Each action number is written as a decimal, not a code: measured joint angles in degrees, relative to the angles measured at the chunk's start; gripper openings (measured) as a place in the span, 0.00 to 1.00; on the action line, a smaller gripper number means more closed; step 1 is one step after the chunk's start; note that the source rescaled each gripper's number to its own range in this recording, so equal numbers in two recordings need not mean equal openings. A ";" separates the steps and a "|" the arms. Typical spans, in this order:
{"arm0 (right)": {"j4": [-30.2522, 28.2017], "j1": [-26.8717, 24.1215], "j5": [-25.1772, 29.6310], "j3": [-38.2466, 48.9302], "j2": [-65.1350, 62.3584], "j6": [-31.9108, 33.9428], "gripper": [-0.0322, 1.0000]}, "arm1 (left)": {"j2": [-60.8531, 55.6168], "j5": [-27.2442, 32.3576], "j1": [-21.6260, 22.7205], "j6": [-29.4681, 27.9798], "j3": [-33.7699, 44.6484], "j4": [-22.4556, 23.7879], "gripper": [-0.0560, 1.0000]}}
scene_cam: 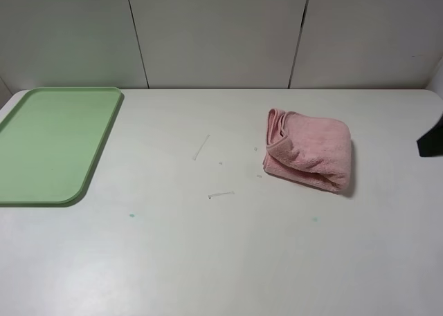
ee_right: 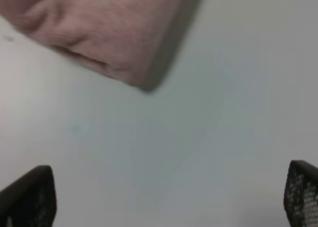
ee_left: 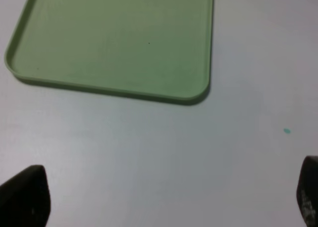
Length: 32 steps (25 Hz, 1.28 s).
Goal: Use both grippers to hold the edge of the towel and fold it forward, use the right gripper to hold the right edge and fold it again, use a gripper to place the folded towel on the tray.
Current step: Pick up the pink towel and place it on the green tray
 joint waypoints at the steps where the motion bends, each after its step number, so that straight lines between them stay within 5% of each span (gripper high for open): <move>1: 0.00 -1.48 0.43 1.16 -2.61 -0.18 1.00 | 0.00 0.00 0.00 0.00 0.00 0.00 1.00; 9: 2.73 -9.20 2.87 7.06 -19.49 -4.71 1.00 | 0.00 0.00 0.00 0.00 0.00 0.00 1.00; 24: 7.04 -9.52 1.05 12.96 -46.01 -10.38 1.00 | 0.00 0.00 0.00 0.00 0.00 0.00 1.00; 32: 7.48 -9.52 1.10 12.96 -47.76 -11.42 1.00 | 0.00 0.00 0.00 0.00 0.00 0.00 1.00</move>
